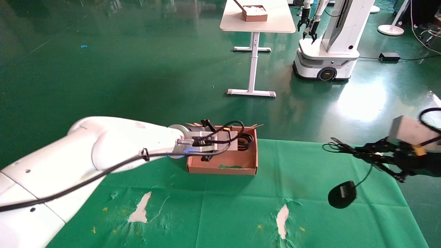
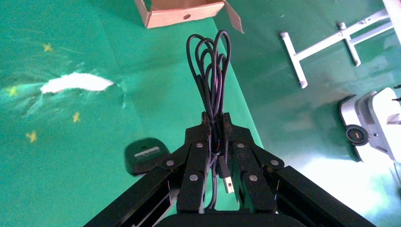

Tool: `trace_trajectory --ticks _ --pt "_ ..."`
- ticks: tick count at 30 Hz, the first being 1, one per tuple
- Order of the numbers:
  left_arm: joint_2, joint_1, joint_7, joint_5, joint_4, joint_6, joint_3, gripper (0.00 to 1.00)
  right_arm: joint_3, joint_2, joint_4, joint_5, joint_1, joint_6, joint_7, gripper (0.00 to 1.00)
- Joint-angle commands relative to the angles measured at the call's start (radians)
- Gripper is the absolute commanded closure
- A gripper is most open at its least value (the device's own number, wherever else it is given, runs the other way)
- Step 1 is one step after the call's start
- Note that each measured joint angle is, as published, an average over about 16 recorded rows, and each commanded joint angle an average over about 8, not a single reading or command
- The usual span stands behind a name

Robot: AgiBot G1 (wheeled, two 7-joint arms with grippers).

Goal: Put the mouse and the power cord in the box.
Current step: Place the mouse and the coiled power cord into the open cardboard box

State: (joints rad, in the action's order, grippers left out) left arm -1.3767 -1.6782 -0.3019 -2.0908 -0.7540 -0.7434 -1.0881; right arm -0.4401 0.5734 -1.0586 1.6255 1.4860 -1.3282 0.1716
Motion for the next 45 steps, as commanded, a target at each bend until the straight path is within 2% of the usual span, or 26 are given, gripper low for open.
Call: trace_trajectory --ticks 1,3,12,22,32,39,45 --pt "-0.001 0.0 -0.01 0.018 0.005 0.043 -0.055 0.22 0.008 -0.024 -0.006 -0.01 0.004 -0.013 -0.002 1.0" --pt "0.0 -0.009 -0.023 0.038 0.008 0.062 -0.094 0.0 0.015 -0.037 -0.007 -0.02 0.003 -0.017 -0.002 1.0" --pt "0.0 -0.044 -0.065 0.116 0.021 0.117 -0.222 0.0 0.04 -0.056 -0.007 -0.067 0.016 -0.034 -0.007 1.0" --pt "0.001 -0.071 -0.091 0.178 0.034 0.155 -0.31 0.0 0.048 -0.055 -0.034 -0.098 0.028 -0.06 -0.002 1.0" --pt "0.033 -0.133 -0.149 0.188 0.209 0.173 -0.341 0.0 0.053 -0.029 -0.083 -0.119 0.047 -0.06 0.013 1.0" --pt "0.16 -0.189 -0.175 0.191 0.24 0.115 -0.336 0.0 0.03 0.057 -0.101 -0.081 0.082 -0.025 -0.003 1.0" --pt "0.244 -0.201 -0.242 0.165 0.148 0.078 -0.343 0.0 -0.021 0.228 -0.054 0.0 0.128 0.063 -0.053 1.0"
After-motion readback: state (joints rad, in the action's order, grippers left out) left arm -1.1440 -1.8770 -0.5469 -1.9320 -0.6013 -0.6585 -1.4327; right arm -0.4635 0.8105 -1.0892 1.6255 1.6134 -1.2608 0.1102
